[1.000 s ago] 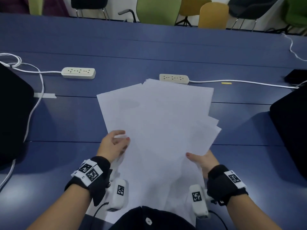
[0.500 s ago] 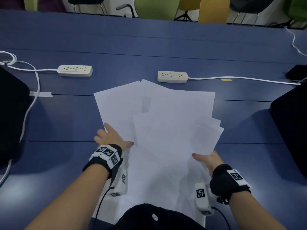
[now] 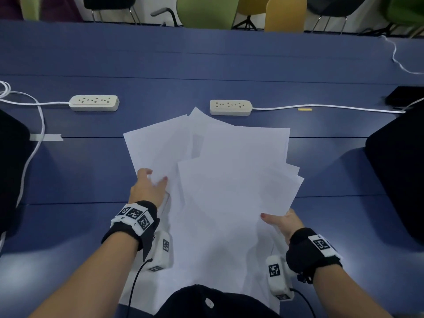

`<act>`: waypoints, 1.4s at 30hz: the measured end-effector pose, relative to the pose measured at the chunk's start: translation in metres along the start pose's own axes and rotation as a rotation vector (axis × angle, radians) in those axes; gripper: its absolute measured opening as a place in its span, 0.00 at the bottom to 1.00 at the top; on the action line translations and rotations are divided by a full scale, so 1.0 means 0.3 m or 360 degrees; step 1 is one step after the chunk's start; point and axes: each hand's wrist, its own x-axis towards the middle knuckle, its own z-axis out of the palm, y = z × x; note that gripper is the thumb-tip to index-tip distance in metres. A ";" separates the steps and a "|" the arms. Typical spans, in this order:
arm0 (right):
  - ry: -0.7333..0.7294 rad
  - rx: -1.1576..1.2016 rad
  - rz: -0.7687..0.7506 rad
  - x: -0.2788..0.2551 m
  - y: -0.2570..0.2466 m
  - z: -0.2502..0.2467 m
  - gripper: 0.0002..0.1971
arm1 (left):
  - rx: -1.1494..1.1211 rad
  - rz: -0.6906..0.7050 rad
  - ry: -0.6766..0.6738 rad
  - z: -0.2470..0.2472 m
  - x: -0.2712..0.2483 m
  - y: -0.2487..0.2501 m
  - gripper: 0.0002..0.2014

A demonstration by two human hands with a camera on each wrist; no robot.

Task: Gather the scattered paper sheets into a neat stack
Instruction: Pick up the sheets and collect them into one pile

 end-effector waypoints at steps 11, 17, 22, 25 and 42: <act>-0.0002 -0.0033 -0.0011 0.003 0.006 -0.005 0.14 | -0.0023 0.0084 0.0087 -0.030 0.034 -0.026 0.14; 0.0014 -0.0006 -0.0016 0.002 0.004 0.002 0.12 | 0.0156 0.0174 0.0055 -0.055 0.058 -0.001 0.08; 0.0016 -0.0043 -0.0031 0.003 0.009 -0.002 0.14 | 0.0362 0.0161 0.0046 -0.057 0.062 -0.017 0.10; 0.0015 -0.0054 -0.0024 0.003 0.008 -0.002 0.14 | 0.0385 0.0139 0.0083 -0.065 0.073 -0.019 0.03; 0.0008 -0.0124 0.0010 0.009 0.012 -0.011 0.12 | 0.0387 0.0196 0.0091 -0.130 0.055 -0.090 0.05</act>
